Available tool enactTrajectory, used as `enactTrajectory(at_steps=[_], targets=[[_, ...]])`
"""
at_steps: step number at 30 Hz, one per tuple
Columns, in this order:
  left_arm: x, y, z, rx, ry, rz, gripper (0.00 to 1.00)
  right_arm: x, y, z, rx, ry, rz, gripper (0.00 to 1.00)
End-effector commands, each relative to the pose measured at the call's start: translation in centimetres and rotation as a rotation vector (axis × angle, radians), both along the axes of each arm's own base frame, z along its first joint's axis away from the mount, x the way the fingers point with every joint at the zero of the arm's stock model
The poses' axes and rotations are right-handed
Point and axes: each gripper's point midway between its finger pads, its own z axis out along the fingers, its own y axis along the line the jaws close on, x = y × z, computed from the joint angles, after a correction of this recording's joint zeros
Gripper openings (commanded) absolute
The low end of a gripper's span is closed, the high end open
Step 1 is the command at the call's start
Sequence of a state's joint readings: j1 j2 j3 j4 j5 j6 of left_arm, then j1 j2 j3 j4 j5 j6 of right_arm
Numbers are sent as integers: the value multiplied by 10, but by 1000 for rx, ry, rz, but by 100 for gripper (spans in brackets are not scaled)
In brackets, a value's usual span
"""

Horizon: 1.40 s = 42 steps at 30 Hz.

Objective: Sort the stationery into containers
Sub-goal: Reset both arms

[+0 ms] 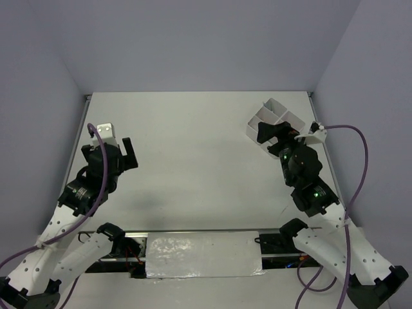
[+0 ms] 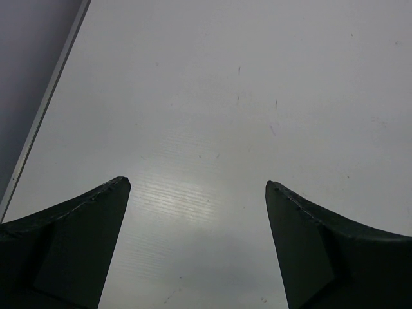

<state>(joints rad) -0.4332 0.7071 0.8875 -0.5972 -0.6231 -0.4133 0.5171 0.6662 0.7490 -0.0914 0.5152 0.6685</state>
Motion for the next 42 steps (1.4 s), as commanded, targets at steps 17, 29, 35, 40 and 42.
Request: enactTrajectory(at_steps=[17,29,35,40,42], targets=[[-18,31,35,-38,-159,142,99,-47,-31,2,2,-2,27,100],[-56,52,53,-132,-263,197,99,-110,-58,43,22,-48,21,100],[-71,60,54,-151,-315,203,99,-121,-58,45,33,-79,49,100],[-66,53,50,-154,-308,171,99,-115,-54,41,28,-66,55,100],[-63,51,48,-150,-297,161,99,-114,-49,42,28,-67,78,100]])
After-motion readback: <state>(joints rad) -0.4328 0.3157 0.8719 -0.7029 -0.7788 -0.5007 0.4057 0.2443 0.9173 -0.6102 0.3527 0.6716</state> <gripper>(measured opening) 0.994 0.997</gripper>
